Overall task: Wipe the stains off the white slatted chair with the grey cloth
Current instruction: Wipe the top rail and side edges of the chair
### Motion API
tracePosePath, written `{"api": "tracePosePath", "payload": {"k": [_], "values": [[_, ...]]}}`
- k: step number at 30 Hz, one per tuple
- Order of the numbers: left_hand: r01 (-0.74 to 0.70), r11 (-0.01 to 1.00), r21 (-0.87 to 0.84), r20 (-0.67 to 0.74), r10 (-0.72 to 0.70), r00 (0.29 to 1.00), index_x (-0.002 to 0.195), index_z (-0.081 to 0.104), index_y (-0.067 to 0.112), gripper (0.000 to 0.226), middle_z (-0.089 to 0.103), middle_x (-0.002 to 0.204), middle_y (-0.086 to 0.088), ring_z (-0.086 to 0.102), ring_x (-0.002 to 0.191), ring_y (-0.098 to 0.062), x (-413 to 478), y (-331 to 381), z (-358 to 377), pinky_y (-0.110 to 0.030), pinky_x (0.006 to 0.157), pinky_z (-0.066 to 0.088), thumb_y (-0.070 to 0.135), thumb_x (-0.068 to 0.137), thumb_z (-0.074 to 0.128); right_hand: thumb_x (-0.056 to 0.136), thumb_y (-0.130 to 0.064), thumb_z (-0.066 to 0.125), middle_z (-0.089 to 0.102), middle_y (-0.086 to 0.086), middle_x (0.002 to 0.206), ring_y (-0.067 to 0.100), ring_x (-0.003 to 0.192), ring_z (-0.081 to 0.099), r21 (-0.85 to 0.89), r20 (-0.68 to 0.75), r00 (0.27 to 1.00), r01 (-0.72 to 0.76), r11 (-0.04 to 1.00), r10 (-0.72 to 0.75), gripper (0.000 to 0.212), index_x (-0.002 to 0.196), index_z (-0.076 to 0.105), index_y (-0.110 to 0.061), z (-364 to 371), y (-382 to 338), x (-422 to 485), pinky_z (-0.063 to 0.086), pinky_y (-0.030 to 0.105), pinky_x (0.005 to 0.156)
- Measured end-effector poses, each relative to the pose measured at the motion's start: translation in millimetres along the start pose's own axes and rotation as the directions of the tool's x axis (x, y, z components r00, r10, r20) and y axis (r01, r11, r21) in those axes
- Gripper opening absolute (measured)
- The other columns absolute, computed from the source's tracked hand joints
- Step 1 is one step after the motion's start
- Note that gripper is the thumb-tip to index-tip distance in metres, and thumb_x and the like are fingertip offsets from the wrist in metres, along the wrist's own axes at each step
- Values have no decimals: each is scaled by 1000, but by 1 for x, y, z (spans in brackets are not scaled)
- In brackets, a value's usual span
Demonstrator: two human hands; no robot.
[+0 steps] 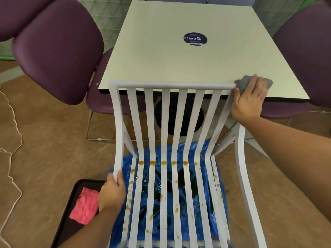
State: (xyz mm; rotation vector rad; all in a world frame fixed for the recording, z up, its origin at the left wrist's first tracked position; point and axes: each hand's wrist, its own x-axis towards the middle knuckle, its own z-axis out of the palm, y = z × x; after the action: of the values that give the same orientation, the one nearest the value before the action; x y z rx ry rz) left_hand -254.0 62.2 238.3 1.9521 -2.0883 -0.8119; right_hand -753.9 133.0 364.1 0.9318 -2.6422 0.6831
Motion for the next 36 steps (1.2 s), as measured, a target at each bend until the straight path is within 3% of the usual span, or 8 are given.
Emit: {"api": "tracePosePath", "payload": {"k": [3,8,12,15,21,27,31,36], "values": [[1,1000,13,-8,-1,1000,99,46,22,47,62,74,-1,66,66,-24,2,-4,3,-46,65,59,63,100,24,104,-56,22,-2,19,165,36,152,0,283,24,990,-141,949,140,79,159,-7,-7,1,-1,-2,5,45,124],[14,999,46,-5,-14,1000,97,44,26,50,63,74,-1,68,66,-24,3,-7,6,-46,63,60,70,97,20,106,-46,30,12,17,162,33,149,17,465,46,952,-289,837,303,78,157,-13,-7,2,-8,-6,21,42,121],[9,999,48,-9,-8,1000,94,44,24,48,62,73,-2,66,65,-23,3,-4,4,-46,63,59,66,99,22,107,-35,36,9,19,163,34,150,12,406,27,956,-278,870,292,73,158,-5,-2,9,-1,-18,15,37,121],[1,999,40,-11,0,1000,94,45,20,46,61,72,-3,65,63,-23,1,0,3,-46,62,58,61,101,24,106,-27,39,21,22,157,37,144,24,321,16,952,-293,900,304,67,157,6,2,20,9,-30,19,37,118],[-6,999,54,-3,6,1000,96,44,19,45,62,72,-4,65,63,-24,1,0,3,-46,62,58,59,102,24,105,-28,46,47,24,135,38,126,46,228,249,873,-473,851,418,45,136,40,4,32,34,-66,38,47,108],[0,995,103,-4,0,1000,95,42,22,50,62,72,-4,65,62,-25,2,-3,3,-45,61,58,65,99,17,104,-33,48,56,21,125,39,110,58,98,479,715,-619,779,509,43,133,40,-3,14,49,-157,45,44,86],[-9,995,98,-8,10,1000,95,41,22,50,62,71,-4,65,61,-25,2,-4,4,-44,61,59,66,99,16,103,-40,45,60,12,107,28,87,60,-54,479,705,-572,819,524,37,125,44,-10,7,70,-223,51,40,75],[-8,995,103,-1,8,1000,95,40,23,49,63,73,-4,65,62,-25,4,-4,4,-44,62,59,65,99,17,104,-44,40,60,19,109,34,88,60,-131,530,674,-534,835,514,41,119,41,-6,16,77,-206,49,41,70]]}}
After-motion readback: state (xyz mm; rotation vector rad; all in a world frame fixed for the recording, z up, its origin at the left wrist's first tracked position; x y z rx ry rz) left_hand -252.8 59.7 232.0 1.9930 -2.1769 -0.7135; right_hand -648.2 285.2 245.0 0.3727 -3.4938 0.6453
